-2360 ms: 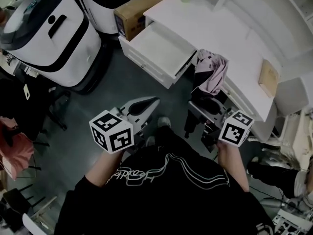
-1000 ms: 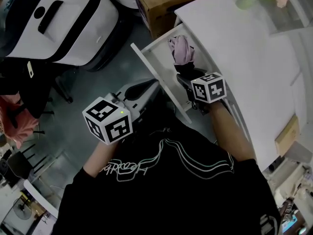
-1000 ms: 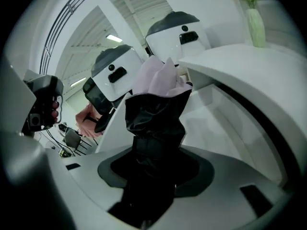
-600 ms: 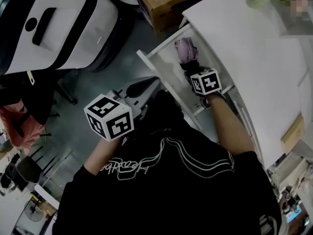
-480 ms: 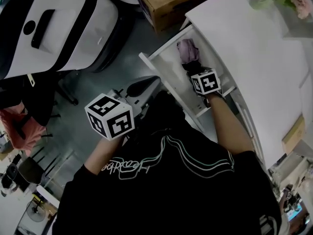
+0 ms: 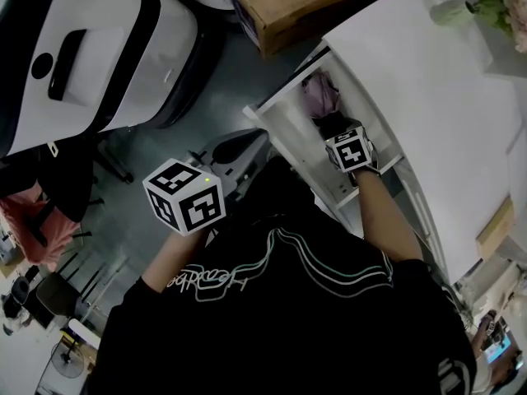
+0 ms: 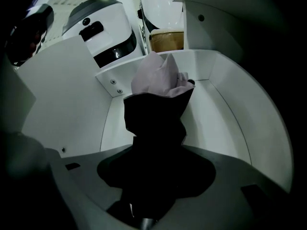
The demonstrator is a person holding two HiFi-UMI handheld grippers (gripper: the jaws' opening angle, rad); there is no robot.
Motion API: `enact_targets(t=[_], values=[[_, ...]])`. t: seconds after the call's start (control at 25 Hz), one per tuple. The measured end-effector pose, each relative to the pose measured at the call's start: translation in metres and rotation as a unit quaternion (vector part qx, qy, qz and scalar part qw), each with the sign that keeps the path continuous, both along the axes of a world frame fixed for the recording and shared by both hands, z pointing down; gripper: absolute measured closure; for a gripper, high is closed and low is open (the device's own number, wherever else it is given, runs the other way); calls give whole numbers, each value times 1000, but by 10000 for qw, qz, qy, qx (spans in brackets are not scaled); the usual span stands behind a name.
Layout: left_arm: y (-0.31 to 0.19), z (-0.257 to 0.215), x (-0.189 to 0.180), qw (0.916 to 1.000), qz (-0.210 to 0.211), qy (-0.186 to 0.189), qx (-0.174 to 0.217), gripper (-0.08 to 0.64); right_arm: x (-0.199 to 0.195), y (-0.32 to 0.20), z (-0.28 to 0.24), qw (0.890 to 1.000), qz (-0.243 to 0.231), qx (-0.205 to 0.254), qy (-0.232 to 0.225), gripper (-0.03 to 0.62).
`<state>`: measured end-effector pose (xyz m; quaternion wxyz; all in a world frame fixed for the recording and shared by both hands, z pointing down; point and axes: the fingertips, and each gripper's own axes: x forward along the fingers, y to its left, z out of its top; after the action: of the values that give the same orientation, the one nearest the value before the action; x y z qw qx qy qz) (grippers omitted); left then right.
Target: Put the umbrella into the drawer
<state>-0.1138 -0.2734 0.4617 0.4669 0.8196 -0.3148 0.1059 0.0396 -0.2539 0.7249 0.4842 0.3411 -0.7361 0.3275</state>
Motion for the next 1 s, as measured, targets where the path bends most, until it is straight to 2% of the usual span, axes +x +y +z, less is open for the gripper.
enact_targets(t=[0.2,0.4,0.64,0.84,1.0], values=[[-5,5,-4,10000,-7,36,-41,540,-1,0,2,10000,30,-39,64,360],[-3,5,-3,9999,-60,59,-123,540,-6,0,-2,9992,228,-205,-267,345],[17,-3,9,9999,-69,63,-92,540,4,-5,-34,9985,310,68,-445,337],[41,-20,22,9999,-74,47,98,540,2,7,-91,9928,186,420,-1109,339],[74,-34,37,9996,-77,9,273,540,1,30,-160,9785,255,912,-1830,339]])
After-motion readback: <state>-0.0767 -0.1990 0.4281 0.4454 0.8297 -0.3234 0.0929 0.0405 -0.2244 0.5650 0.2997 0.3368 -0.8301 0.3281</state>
